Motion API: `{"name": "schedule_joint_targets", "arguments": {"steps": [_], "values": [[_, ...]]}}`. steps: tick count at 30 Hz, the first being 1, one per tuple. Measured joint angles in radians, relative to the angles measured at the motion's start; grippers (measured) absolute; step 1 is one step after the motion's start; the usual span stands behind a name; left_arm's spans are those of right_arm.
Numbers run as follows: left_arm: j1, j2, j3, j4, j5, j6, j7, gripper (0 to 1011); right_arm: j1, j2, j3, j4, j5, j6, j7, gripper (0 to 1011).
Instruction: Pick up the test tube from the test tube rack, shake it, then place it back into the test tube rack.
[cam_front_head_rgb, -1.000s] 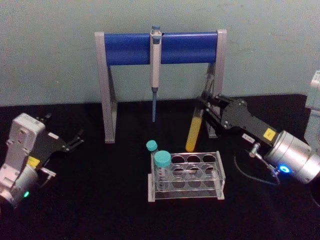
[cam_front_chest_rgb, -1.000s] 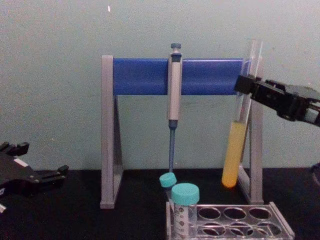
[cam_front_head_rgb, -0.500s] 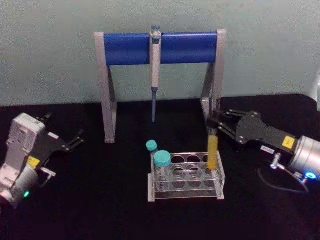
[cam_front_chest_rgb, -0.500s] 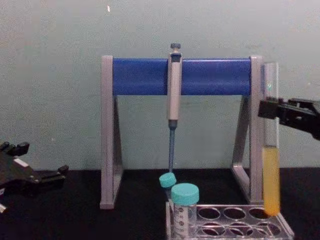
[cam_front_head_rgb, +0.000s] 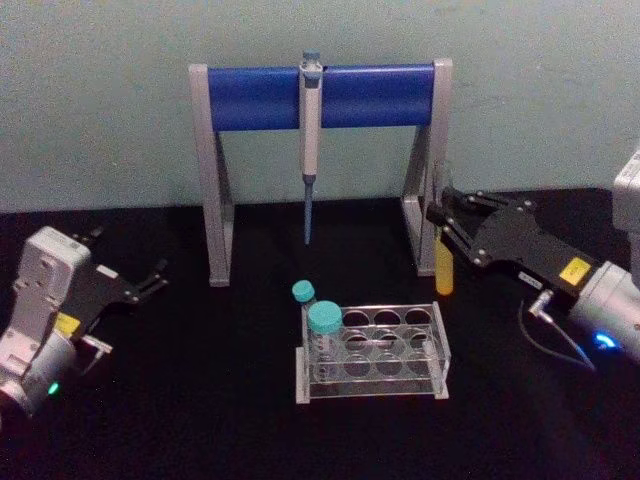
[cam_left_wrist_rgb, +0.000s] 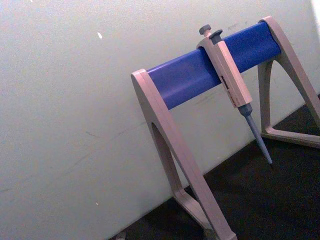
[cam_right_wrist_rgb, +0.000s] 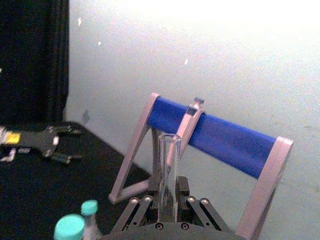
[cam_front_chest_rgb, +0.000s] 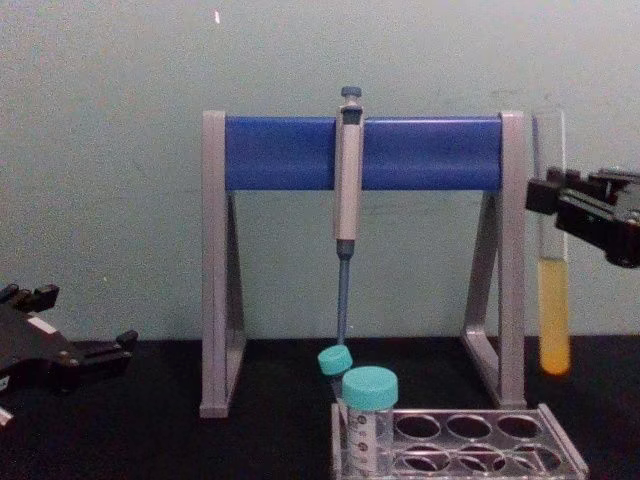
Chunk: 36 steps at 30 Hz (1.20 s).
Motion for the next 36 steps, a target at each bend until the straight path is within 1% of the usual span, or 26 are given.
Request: {"name": "schedule_joint_targets", "arguments": {"steps": [1,2,4,5,7,8,10,13,14,15,16,17,19,20,23,25,26,29,30,31,32,36], "values": [[0.000,0.000,0.000,0.000,0.000,0.000,0.000,1001,0.000,0.000,0.000,0.000,0.000,0.000,0.000,229],[0.000,0.000,0.000,0.000,0.000,0.000,0.000,1001,0.006,-0.021,0.000,0.018,-0.007,-0.014,-0.007,229],[0.000,0.000,0.000,0.000,0.000,0.000,0.000,1001,0.012,-0.041,-0.002,0.034,-0.011,-0.026,-0.010,229],[0.000,0.000,0.000,0.000,0.000,0.000,0.000,1001,0.020,-0.062,-0.004,0.053,-0.011,-0.037,-0.010,229],[0.000,0.000,0.000,0.000,0.000,0.000,0.000,1001,0.026,-0.077,-0.007,0.068,-0.011,-0.044,-0.006,229],[0.000,0.000,0.000,0.000,0.000,0.000,0.000,1001,0.032,-0.093,-0.008,0.082,-0.005,-0.051,0.004,229],[0.000,0.000,0.000,0.000,0.000,0.000,0.000,1001,0.041,-0.113,-0.010,0.101,0.015,-0.057,0.030,229],[0.000,0.000,0.000,0.000,0.000,0.000,0.000,1001,0.047,-0.128,-0.012,0.115,0.038,-0.059,0.060,229],[0.000,0.000,0.000,0.000,0.000,0.000,0.000,1002,0.051,-0.134,-0.015,0.120,0.053,-0.058,0.083,229],[0.000,0.000,0.000,0.000,0.000,0.000,0.000,1001,0.051,-0.134,-0.015,0.120,0.053,-0.058,0.083,229],[0.000,0.000,0.000,0.000,0.000,0.000,0.000,1001,0.057,-0.136,-0.021,0.127,0.077,-0.054,0.119,229],[0.000,0.000,0.000,0.000,0.000,0.000,0.000,1001,0.058,-0.136,-0.023,0.129,0.086,-0.051,0.134,229],[0.000,0.000,0.000,0.000,0.000,0.000,0.000,1001,0.061,-0.133,-0.027,0.130,0.102,-0.045,0.157,229],[0.000,0.000,0.000,0.000,0.000,0.000,0.000,1001,0.064,-0.125,-0.032,0.130,0.123,-0.033,0.186,229],[0.000,0.000,0.000,0.000,0.000,0.000,0.000,1001,0.068,-0.109,-0.039,0.129,0.155,-0.014,0.226,229],[0.000,0.000,0.000,0.000,0.000,0.000,0.000,1001,0.070,-0.089,-0.045,0.124,0.182,0.006,0.262,229],[0.000,0.000,0.000,0.000,0.000,0.000,0.000,1001,0.070,-0.072,-0.049,0.118,0.197,0.019,0.284,229],[0.000,0.000,0.000,0.000,0.000,0.000,0.000,1001,0.068,-0.045,-0.052,0.107,0.211,0.034,0.306,229],[0.000,0.000,0.000,0.000,0.000,0.000,0.000,1001,0.064,-0.029,-0.052,0.098,0.215,0.040,0.311,229],[0.000,0.000,0.000,0.000,0.000,0.000,0.000,1001,0.061,-0.020,-0.052,0.092,0.216,0.042,0.312,229],[0.000,0.000,0.000,0.000,0.000,0.000,0.000,1001,0.056,-0.002,-0.052,0.081,0.215,0.047,0.311,229],[0.000,0.000,0.000,0.000,0.000,0.000,0.000,1001,0.045,0.029,-0.048,0.061,0.209,0.049,0.296,229]]}}
